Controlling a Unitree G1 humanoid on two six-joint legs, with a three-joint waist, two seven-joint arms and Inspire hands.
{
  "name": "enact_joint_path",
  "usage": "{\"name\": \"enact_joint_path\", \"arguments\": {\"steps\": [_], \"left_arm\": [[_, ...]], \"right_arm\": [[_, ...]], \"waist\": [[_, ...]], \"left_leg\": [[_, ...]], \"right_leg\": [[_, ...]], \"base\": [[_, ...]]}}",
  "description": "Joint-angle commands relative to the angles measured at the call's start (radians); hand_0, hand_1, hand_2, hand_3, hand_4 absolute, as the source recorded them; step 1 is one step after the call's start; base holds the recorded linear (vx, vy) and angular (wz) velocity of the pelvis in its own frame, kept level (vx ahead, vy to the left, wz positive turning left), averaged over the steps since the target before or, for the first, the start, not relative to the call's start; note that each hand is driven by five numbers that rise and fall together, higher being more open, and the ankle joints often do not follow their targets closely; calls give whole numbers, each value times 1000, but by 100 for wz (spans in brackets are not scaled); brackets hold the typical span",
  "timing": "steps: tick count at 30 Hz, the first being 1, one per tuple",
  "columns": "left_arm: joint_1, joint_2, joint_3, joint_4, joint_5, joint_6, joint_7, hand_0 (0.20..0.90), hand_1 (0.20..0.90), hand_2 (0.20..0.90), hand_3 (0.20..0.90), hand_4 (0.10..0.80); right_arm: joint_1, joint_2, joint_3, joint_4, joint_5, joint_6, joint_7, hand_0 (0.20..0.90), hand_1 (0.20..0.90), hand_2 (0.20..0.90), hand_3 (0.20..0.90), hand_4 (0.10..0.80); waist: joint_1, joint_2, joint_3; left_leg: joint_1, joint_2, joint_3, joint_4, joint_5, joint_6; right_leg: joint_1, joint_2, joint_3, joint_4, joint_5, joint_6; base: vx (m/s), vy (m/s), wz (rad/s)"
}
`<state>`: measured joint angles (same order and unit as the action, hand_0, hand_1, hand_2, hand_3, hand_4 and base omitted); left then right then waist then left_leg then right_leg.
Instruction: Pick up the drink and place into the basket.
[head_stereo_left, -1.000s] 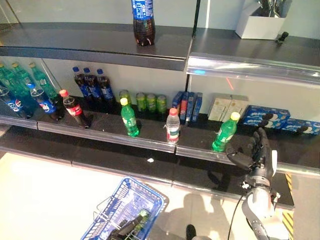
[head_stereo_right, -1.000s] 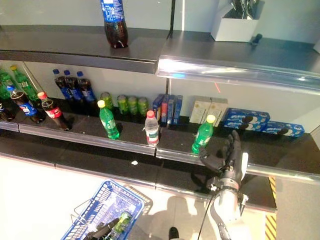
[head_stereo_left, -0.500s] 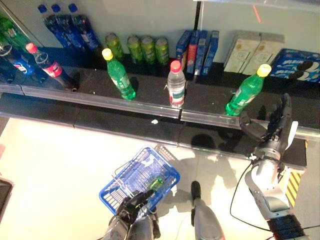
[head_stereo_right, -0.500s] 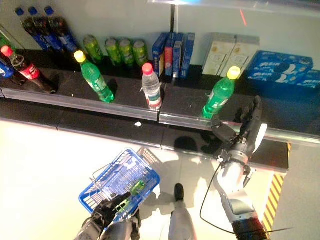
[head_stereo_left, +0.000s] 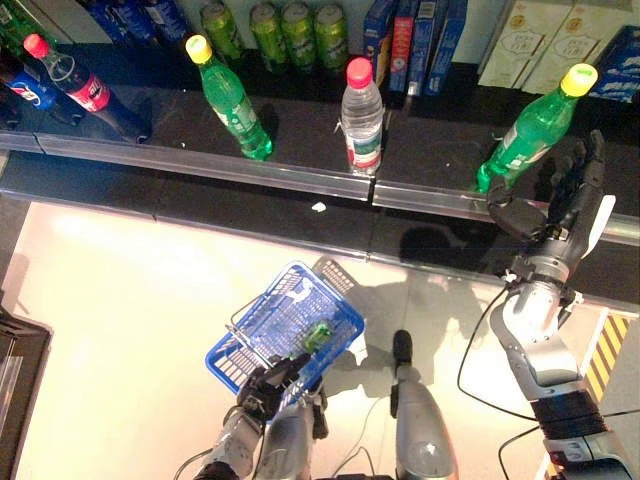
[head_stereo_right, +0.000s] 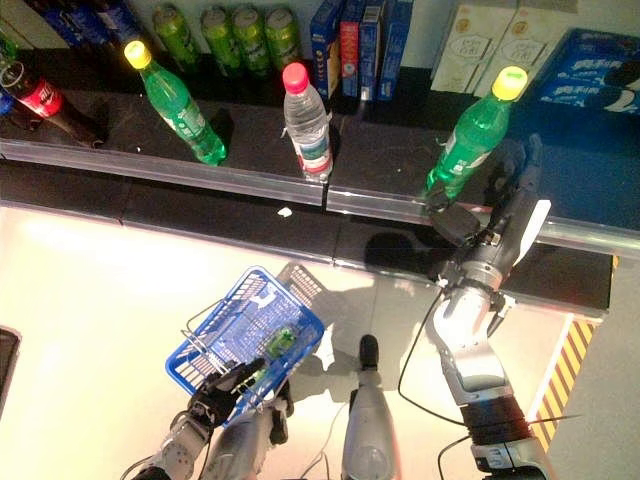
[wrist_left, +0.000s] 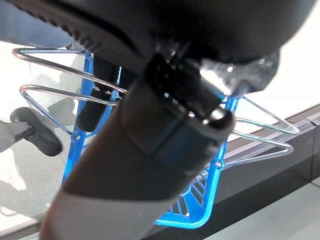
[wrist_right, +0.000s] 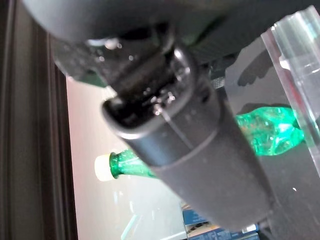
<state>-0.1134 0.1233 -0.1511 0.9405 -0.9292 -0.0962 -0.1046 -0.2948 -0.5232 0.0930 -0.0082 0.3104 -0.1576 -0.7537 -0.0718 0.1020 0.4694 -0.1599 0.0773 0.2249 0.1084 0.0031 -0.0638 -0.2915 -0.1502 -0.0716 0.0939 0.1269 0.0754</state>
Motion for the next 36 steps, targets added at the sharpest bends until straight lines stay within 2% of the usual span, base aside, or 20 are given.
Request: {"name": "enact_joint_path", "arguments": {"steps": [1, 9, 14, 21, 30, 36], "left_arm": [[100, 60, -25, -28, -20, -39, -34, 300, 300, 300, 200, 100], [84, 66, -26, -45, -23, -40, -20, 300, 300, 300, 200, 100], [80, 72, -25, -48, -39, -40, -28, 300, 300, 300, 200, 100], [85, 87, -28, -64, -27, -20, -21, 300, 300, 300, 200, 100], [80, 92, -39, -72, -36, -2, -24, 300, 300, 300, 200, 100], [74, 97, -43, -70, -36, 10, -42, 300, 300, 300, 200, 100]], "right_arm": [[-94, -69, -46, -101, -92, -40, 16, 900, 900, 900, 900, 800], [-127, -71, -37, -106, -116, -23, 8, 900, 900, 900, 900, 800], [-160, -82, -51, -68, -144, -10, -38, 900, 900, 900, 900, 800], [-236, -112, -83, 29, -73, -4, -88, 900, 900, 900, 900, 800], [-320, -168, -113, 109, 10, -4, -64, 900, 900, 900, 900, 800], [-362, -190, -106, 134, 33, 10, -47, 900, 900, 900, 900, 800]], "waist": [[23, -31, -42], [30, -37, -23], [37, -39, -16], [62, -37, -9], [74, -16, -5], [80, -16, -2]], "left_leg": [[-114, -23, -94, 163, -38, 21], [-133, -26, -102, 188, -42, 25], [-138, -26, -107, 205, -50, 26], [-156, -29, -119, 217, -43, 29], [-168, -37, -131, 248, -48, 28], [-173, -39, -137, 258, -42, 28]], "right_leg": [[-24, -14, -62, 194, -160, -31], [-31, -12, -62, 211, -164, -36], [-31, -8, -62, 225, -173, -37], [-35, -7, -75, 233, -170, -42], [-44, -16, -75, 269, -190, -50], [-47, -16, -74, 279, -194, -53]], "base": [[0, 0, 0], [14, -9, 4], [0, 0, 0], [-11, -31, 1], [4, 8, 1], [12, 7, 1]]}}
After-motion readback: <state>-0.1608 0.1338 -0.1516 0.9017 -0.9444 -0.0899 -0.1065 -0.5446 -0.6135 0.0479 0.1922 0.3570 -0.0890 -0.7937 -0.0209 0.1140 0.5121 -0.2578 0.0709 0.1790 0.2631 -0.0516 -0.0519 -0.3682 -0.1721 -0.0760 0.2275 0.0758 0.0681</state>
